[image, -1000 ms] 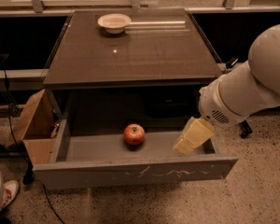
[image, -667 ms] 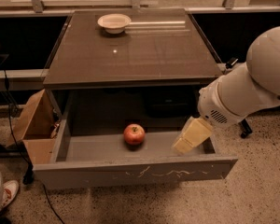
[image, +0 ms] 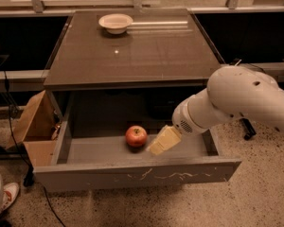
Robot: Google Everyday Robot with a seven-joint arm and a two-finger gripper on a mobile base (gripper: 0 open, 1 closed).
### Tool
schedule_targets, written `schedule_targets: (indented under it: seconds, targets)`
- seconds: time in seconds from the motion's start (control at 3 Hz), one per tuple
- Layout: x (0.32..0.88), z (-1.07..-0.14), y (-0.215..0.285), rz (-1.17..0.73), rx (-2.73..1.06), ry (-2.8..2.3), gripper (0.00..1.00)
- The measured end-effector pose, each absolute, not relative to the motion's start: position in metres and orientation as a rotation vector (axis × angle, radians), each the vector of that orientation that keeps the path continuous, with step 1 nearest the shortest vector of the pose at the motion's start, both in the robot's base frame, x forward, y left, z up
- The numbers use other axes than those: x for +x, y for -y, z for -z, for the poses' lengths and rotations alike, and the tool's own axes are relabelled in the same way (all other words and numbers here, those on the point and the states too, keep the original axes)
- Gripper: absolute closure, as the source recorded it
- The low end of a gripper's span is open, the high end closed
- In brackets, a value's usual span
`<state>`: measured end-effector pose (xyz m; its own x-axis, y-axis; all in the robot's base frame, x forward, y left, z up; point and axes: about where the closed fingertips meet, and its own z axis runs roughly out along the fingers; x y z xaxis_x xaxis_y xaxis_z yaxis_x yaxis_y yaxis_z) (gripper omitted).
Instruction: Pick apple from top drawer and place on counter
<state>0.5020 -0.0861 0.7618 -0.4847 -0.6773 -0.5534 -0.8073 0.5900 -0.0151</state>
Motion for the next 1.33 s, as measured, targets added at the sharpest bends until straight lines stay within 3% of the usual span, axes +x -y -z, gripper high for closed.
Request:
schedule_targets:
  seconds: [1.33]
  targets:
    - [0.562, -0.652, 0.035, -0.488, -0.914, -2.446, 0.00]
